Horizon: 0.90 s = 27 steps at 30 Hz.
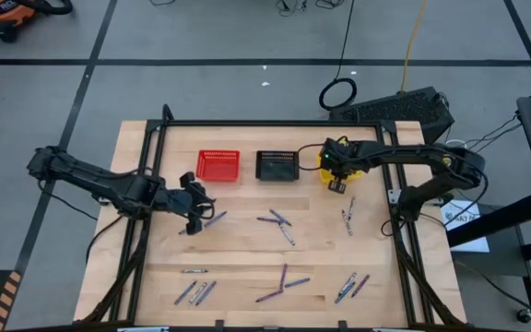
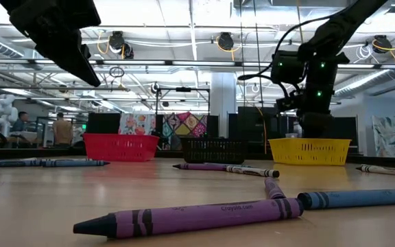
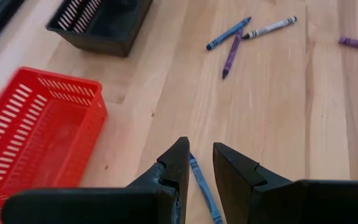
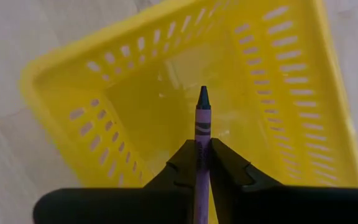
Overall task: Sort crayons
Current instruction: Put the purple crayon into the yellow basket, then put the blue crayon into the red basket
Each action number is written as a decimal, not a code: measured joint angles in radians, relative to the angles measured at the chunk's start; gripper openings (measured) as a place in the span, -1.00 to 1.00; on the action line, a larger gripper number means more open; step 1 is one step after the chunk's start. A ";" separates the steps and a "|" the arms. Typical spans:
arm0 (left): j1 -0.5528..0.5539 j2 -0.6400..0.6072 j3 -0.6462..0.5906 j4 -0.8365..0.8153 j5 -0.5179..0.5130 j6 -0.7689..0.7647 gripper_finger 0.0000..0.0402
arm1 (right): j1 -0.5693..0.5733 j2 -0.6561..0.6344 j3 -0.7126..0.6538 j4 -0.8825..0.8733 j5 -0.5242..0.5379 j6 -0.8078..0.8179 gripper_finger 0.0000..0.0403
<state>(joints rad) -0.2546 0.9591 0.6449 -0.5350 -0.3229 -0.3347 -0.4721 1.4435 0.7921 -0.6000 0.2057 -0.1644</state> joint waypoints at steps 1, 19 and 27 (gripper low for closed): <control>0.000 0.009 0.000 0.001 0.001 0.000 -0.61 | 0.000 0.003 0.000 0.004 0.002 0.004 -0.91; 0.000 0.140 0.000 0.004 0.017 -0.126 -0.61 | 0.002 0.004 0.000 0.051 0.006 0.065 -0.52; -0.010 0.216 0.000 0.003 0.065 -0.315 -0.61 | 0.003 -0.019 0.000 0.051 0.008 0.093 -0.51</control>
<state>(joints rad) -0.2650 1.1747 0.6449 -0.5320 -0.2575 -0.6499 -0.4694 1.4243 0.7921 -0.5495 0.2142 -0.0714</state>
